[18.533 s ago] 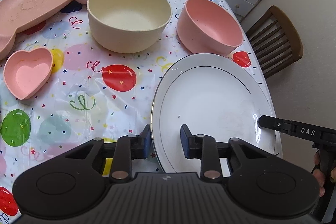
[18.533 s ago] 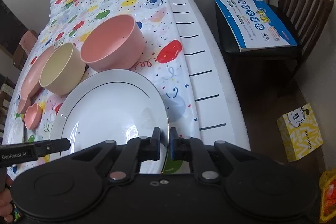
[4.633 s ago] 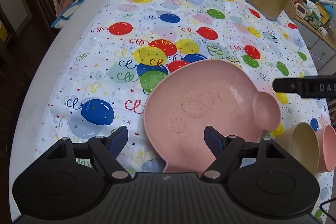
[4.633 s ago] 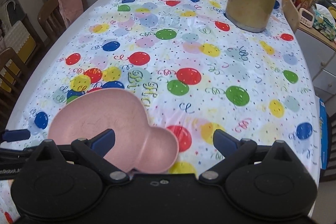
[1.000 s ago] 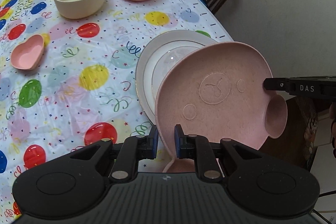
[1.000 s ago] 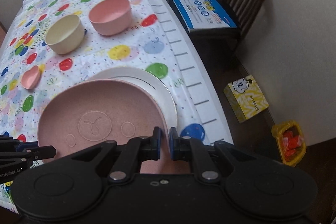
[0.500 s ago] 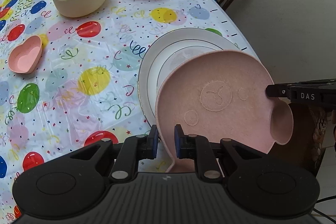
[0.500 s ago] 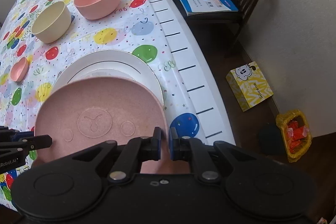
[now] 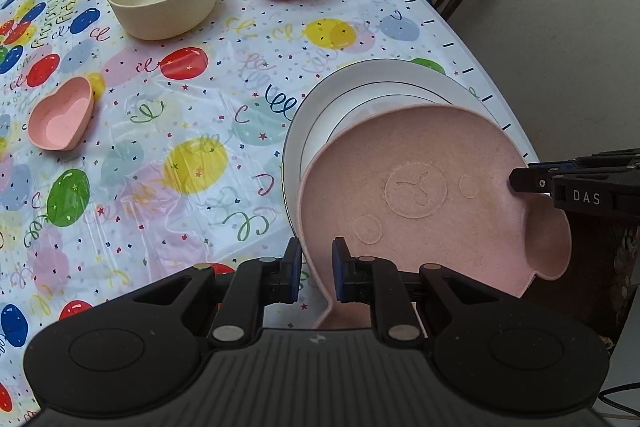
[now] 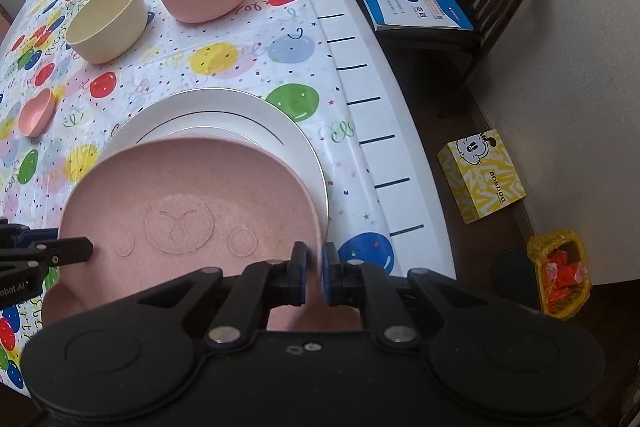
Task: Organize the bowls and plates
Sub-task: 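Lower the pink plate onto the white plates with both grippers, then open both grippers and withdraw from the plate stack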
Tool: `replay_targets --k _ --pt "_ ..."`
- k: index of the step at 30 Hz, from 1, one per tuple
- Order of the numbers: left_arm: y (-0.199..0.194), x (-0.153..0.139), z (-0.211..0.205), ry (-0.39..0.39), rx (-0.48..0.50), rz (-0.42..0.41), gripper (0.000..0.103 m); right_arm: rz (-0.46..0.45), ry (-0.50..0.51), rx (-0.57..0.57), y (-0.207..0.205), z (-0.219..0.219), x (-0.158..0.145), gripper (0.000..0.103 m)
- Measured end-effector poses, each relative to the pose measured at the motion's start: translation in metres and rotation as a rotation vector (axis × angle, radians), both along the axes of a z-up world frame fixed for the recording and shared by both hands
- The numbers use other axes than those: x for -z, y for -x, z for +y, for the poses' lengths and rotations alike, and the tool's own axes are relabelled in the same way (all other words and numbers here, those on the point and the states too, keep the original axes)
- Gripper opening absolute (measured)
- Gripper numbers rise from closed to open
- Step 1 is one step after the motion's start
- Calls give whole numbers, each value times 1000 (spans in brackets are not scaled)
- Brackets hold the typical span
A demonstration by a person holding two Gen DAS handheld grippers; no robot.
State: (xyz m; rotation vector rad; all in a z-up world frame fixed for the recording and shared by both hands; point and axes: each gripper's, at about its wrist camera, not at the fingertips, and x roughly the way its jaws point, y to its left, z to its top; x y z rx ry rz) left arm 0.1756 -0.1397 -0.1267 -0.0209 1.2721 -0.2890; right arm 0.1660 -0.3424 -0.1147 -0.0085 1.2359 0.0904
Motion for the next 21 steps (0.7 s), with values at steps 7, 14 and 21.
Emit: replay_targets --k 7,14,21 --pt "0 1 -1 -6 1 -1 15 -6 14 -10 0 3 2 18" --pt "3 -5 0 -7 4 -19 15 -19 9 4 3 2 -4 25" --pt "13 -23 9 9 11 -68 16 -76 -8 1 13 9 -23 32"
